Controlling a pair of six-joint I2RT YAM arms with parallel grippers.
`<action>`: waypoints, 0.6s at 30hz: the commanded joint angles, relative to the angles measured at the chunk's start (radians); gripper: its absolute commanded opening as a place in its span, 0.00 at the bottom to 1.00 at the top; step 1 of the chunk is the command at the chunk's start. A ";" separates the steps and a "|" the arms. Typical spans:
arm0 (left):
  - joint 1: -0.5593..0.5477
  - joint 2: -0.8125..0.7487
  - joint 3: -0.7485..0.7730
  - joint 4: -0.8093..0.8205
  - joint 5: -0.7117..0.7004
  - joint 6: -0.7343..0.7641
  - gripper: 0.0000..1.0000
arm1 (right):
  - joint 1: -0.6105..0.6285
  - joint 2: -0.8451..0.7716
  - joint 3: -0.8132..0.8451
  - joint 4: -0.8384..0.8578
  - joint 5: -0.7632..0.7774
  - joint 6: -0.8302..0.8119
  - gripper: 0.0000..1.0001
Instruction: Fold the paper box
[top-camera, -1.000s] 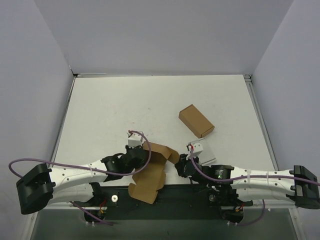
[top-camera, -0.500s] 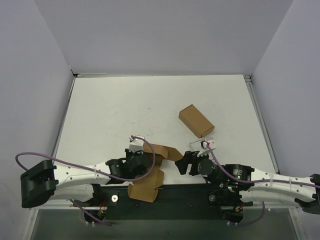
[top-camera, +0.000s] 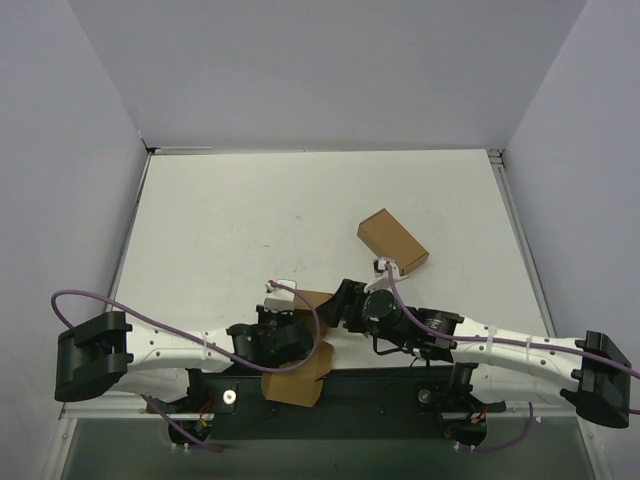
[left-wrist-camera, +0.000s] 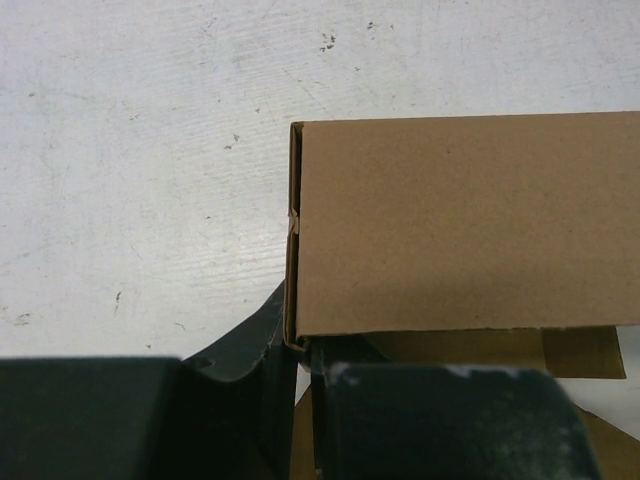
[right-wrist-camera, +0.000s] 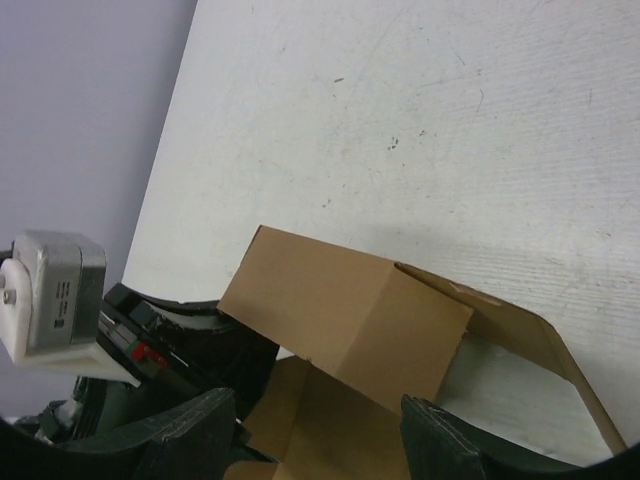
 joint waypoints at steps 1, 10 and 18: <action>-0.029 0.020 0.031 -0.065 -0.007 -0.061 0.00 | -0.033 0.026 -0.007 0.129 -0.037 0.041 0.66; -0.052 0.001 0.020 -0.065 -0.015 -0.127 0.00 | -0.080 0.118 -0.056 0.184 -0.052 0.059 0.64; -0.084 -0.009 0.005 -0.067 -0.013 -0.192 0.00 | -0.089 0.234 -0.068 0.367 -0.104 0.082 0.59</action>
